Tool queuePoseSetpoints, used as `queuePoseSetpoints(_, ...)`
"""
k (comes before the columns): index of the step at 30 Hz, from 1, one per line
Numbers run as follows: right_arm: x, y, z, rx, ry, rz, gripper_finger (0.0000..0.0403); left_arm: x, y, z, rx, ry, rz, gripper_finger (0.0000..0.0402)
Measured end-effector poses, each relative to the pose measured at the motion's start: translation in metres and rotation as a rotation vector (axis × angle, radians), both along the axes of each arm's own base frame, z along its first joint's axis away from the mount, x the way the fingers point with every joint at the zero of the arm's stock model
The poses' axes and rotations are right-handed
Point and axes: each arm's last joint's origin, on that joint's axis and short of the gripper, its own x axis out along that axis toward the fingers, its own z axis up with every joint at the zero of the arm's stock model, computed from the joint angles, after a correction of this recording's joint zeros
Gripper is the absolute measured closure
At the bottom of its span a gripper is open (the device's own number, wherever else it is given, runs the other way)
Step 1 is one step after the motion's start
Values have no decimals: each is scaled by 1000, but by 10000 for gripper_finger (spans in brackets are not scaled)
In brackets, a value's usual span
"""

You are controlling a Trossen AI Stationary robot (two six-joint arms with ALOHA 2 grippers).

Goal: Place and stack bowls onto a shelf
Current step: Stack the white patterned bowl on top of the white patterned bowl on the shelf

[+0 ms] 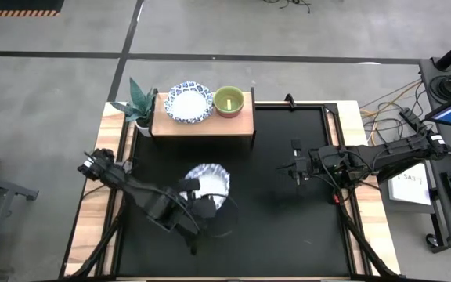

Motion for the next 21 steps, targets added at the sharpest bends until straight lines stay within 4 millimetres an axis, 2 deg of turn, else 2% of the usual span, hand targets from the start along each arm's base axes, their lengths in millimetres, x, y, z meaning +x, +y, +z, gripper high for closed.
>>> queuePoseSetpoints(6,0,0,0,0,0,0,394,-2,32,44,204,-50,-60,401)
queuePoseSetpoints(12,0,0,0,0,0,0,394,3,76,63,356,-15,-105,401)
queuePoseSetpoints(16,0,0,0,0,0,1,394,4,121,68,432,39,-72,401)
queuePoseSetpoints(21,0,0,0,1,0,0,394,1,188,68,454,123,59,401)
